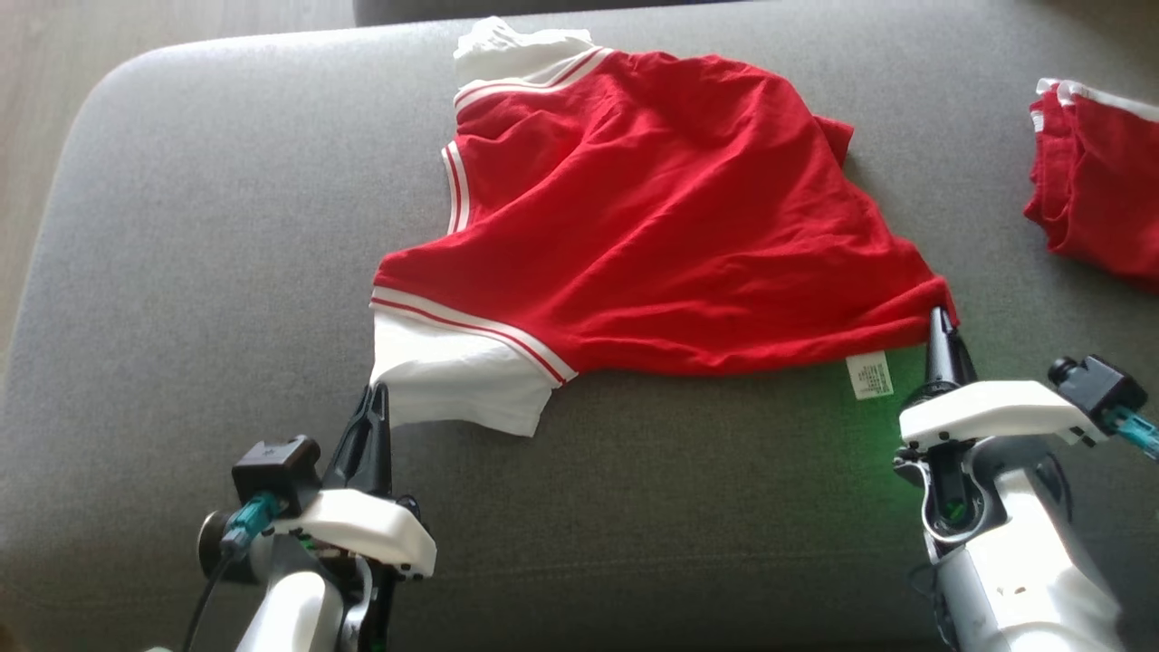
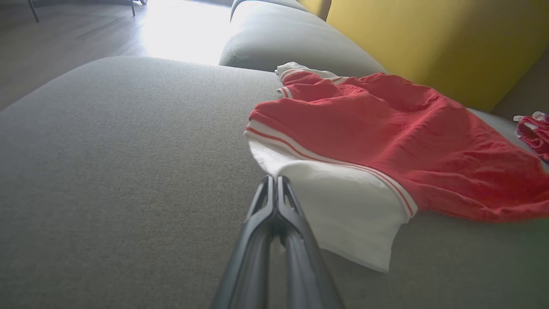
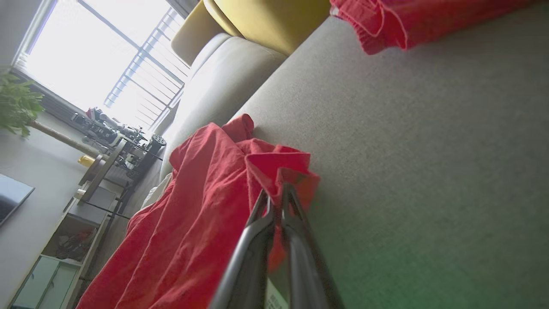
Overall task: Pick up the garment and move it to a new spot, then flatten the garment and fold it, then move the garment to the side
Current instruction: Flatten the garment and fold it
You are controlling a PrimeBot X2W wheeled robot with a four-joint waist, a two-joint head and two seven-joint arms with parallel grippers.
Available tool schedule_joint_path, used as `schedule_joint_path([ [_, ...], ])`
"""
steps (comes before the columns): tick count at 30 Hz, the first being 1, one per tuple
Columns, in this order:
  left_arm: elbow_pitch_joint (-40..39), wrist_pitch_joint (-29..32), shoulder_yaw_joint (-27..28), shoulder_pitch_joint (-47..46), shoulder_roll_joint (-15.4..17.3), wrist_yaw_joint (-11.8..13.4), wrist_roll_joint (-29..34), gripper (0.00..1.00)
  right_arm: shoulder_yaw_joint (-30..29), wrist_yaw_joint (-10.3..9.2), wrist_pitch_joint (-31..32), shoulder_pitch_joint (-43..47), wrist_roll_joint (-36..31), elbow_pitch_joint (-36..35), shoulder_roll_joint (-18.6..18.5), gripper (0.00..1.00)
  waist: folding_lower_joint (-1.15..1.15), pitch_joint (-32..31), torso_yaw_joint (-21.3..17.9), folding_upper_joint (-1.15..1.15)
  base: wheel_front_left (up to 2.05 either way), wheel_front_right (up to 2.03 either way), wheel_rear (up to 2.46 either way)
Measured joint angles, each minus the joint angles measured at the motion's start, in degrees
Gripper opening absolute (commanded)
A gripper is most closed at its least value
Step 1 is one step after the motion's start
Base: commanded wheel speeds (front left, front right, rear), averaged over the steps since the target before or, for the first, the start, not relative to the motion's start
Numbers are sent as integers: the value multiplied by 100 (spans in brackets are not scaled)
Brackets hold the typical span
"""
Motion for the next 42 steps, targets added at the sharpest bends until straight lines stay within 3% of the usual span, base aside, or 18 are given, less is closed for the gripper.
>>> schedule_joint_path([
  [5, -180, 0, 107, 3, 53, -162, -63, 0, -88, 0, 0, 356, -327, -652, 2, 0, 0, -180, -6, 0, 0, 0, 0],
  [11, -742, 155, 468, -8, 57, -450, -849, 0, -101, 0, 0, 502, -749, -1417, 7, 0, 0, -525, -28, 0, 0, 0, 0],
  [17, -1761, 630, 714, -230, 60, -445, -1304, 0, -21, 0, 0, 491, -1403, -2293, 8, 0, 0, -926, -39, 0, 0, 0, 0],
  [23, -2824, 1265, 787, -557, 70, -243, -1612, 0, -185, 0, 291, 211, -1827, -3203, 10, 0, 0, -1111, -82, 0, 0, 0, 0],
  [33, -4153, 2274, 920, -1345, 191, 193, -1936, 0, -597, 0, 1693, -230, -2670, -4656, 9, 0, 0, -1143, -106, 0, 0, 0, 0],
  [37, -4332, 2642, 912, -1678, 276, 292, -2034, 0, -691, 0, 2062, -378, -2671, -5024, 8, 0, 0, -1051, -117, 0, 0, 0, 0],
  [42, -3994, 2997, 983, -2457, 471, 357, -2037, 0, -656, 0, 2359, -1004, -2836, -4960, 4, 0, 0, -799, -161, 0, 0, 0, 0],
])
